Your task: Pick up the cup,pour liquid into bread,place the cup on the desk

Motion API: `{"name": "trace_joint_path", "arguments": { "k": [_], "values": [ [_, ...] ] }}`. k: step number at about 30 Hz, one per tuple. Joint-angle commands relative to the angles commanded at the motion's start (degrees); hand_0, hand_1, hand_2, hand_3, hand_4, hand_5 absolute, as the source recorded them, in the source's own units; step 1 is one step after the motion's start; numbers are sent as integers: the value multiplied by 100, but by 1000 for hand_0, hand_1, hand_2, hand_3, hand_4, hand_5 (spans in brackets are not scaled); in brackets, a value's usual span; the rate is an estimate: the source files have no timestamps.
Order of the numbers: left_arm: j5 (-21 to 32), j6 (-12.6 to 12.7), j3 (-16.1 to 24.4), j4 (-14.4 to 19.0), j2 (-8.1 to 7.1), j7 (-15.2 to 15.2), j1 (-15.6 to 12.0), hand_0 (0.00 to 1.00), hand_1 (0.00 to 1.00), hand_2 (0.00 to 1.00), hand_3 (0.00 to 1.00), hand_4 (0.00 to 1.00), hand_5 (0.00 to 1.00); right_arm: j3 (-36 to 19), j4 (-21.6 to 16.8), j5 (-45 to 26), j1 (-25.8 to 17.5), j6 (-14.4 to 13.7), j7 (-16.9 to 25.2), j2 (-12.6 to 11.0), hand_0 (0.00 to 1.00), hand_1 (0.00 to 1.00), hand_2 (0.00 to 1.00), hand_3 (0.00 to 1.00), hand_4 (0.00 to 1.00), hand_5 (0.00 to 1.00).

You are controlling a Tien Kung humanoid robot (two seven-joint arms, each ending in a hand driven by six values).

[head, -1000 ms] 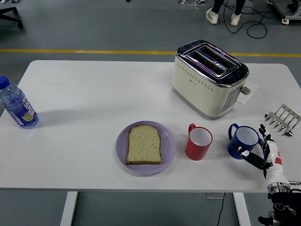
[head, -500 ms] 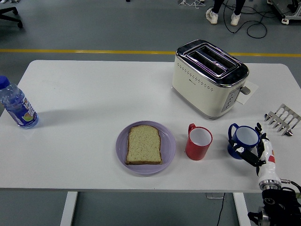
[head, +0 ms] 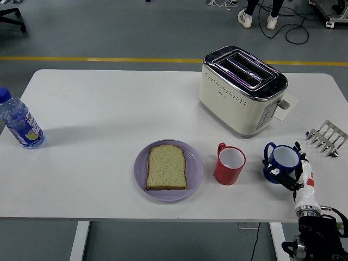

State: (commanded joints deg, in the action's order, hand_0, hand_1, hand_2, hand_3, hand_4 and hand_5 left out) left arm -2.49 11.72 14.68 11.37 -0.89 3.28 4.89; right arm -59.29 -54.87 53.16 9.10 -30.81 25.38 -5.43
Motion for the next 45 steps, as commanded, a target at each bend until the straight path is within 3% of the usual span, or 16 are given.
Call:
{"name": "trace_joint_path", "arguments": {
  "k": [15,16,21,22,27,28,39,40,45],
  "values": [
    [10,3,0,1,3,-1,-4,634,643,653,505,240,856,240,318,-466,173,-130,362,37,941,838,933,998,989,174],
    [8,2,-1,2,3,-1,-4,633,643,653,505,240,855,266,342,-513,183,-145,377,37,904,802,910,973,983,169],
    [10,2,-3,1,2,0,-10,633,643,653,505,240,855,350,384,-714,205,-211,502,33,904,802,910,973,983,169],
    [9,2,-6,1,2,0,-10,633,643,653,505,240,856,361,390,-746,208,-212,523,33,878,756,853,909,978,169],
    [10,2,-11,1,4,-1,-13,633,643,653,505,240,856,423,444,-1021,228,-124,723,30,878,756,853,909,978,169],
    [11,2,-13,1,4,-1,-12,633,644,653,505,240,856,428,458,-1066,233,-101,755,31,846,723,775,871,942,129],
    [27,5,-64,-2,19,-1,-47,633,643,652,505,240,857,451,638,-1432,252,30,1043,55,811,695,746,836,898,77],
    [27,5,-67,-2,20,-2,-49,633,643,653,505,241,856,453,647,-1444,251,28,1052,57,740,647,699,798,864,28],
    [39,3,-96,-4,28,0,-74,633,643,653,505,241,856,465,678,-1569,241,8,1160,60,740,647,699,798,864,28]
  ]
}}
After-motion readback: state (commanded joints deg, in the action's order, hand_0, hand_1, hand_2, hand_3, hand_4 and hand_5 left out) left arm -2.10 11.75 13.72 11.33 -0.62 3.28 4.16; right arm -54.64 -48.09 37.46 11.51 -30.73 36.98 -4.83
